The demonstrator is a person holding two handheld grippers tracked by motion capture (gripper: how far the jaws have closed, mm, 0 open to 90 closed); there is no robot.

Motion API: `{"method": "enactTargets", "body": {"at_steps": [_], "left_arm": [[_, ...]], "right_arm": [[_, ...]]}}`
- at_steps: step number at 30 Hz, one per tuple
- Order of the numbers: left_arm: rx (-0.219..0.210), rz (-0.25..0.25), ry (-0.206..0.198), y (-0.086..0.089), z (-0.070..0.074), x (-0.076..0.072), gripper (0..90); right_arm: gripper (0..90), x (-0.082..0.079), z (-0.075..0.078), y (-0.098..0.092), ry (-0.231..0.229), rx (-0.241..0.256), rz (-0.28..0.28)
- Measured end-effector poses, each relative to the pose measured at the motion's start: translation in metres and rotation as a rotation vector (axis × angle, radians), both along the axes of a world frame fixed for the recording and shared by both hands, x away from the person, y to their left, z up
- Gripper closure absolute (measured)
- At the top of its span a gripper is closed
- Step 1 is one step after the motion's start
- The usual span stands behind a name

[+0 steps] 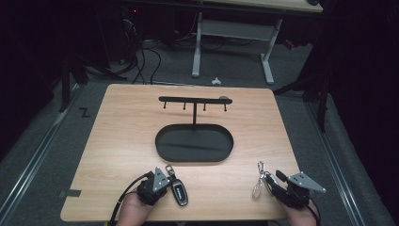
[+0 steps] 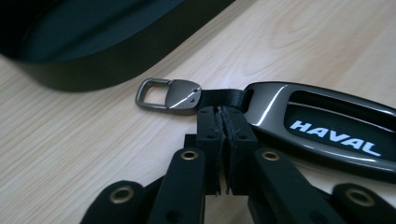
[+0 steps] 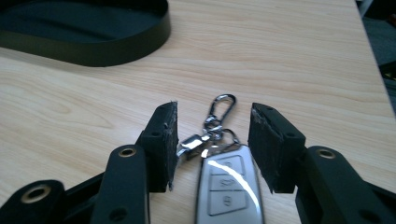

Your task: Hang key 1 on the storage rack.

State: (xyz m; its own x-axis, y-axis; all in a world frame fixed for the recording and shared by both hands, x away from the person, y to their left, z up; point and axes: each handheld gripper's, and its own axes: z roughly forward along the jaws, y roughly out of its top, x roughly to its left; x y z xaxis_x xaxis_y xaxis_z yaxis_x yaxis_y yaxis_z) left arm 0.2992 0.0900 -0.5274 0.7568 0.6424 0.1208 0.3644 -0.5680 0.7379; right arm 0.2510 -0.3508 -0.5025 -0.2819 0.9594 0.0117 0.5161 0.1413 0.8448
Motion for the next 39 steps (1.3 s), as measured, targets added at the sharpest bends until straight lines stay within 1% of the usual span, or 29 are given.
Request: {"method": "enactTargets", "body": {"at_steps": [2,4,5,7,11,13,16,18,20,22,23,25,26,27,29,31,34,35,39], "left_arm": [[-0.028,0.013,-0.008,0.005,0.003,-0.001,81.9],[-0.058,0.038,-0.030,0.017,0.006,-0.002,76.6],[-0.071,0.055,-0.046,0.025,0.007,-0.003,72.3],[-0.088,0.107,-0.060,0.042,0.007,-0.003,63.1],[-0.127,0.220,-0.066,0.075,0.006,-0.005,52.6],[-0.137,0.267,-0.077,0.089,0.006,-0.007,49.9],[-0.153,0.315,-0.081,0.106,0.007,-0.011,48.6],[-0.162,0.335,-0.076,0.116,0.007,-0.013,48.6],[-0.165,0.348,-0.071,0.122,0.006,-0.015,48.8],[-0.173,0.357,-0.068,0.127,0.006,-0.016,49.0],[-0.176,0.362,-0.066,0.129,0.006,-0.017,49.2],[-0.182,0.368,-0.065,0.132,0.006,-0.017,49.4],[-0.183,0.369,-0.064,0.132,0.006,-0.017,49.5],[-0.185,0.368,-0.061,0.132,0.006,-0.017,49.6],[-0.182,0.362,-0.056,0.131,0.005,-0.016,49.9],[-0.177,0.354,-0.054,0.129,0.004,-0.015,50.0],[-0.173,0.343,-0.054,0.126,0.004,-0.015,49.9],[-0.172,0.340,-0.055,0.125,0.004,-0.015,49.9],[-0.166,0.318,-0.052,0.120,0.003,-0.015,50.0]], "right_arm": [[53.0,0.001,0.001,0.007,0.001,0.003,0.030],[52.9,0.003,0.002,0.019,0.008,0.010,0.077],[52.7,0.004,0.002,0.027,0.010,0.016,0.102],[51.3,0.007,0.003,0.046,0.013,0.021,0.162],[51.4,0.009,0.003,0.089,0.015,0.038,0.271],[53.3,0.011,0.001,0.110,0.027,0.043,0.325],[56.4,0.012,-0.004,0.142,0.042,0.023,0.406],[61.0,0.014,-0.007,0.162,0.065,0.010,0.450],[69.4,0.015,-0.010,0.179,0.079,0.009,0.488],[78.7,0.016,-0.011,0.195,0.080,-0.006,0.525],[83.0,0.017,-0.011,0.202,0.079,-0.003,0.541],[89.4,0.018,-0.012,0.215,0.085,-0.003,0.579],[89.9,0.017,-0.013,0.221,0.089,-0.007,0.595],[90.0,0.017,-0.015,0.226,0.097,-0.014,0.615],[90.0,0.015,-0.018,0.233,0.098,-0.043,0.646],[90.0,0.013,-0.021,0.235,0.105,-0.044,0.664],[89.9,0.012,-0.023,0.234,0.104,-0.082,0.651],[89.9,0.013,-0.024,0.232,0.102,-0.097,0.638],[89.8,0.019,-0.024,0.216,0.104,-0.108,0.594]]}}
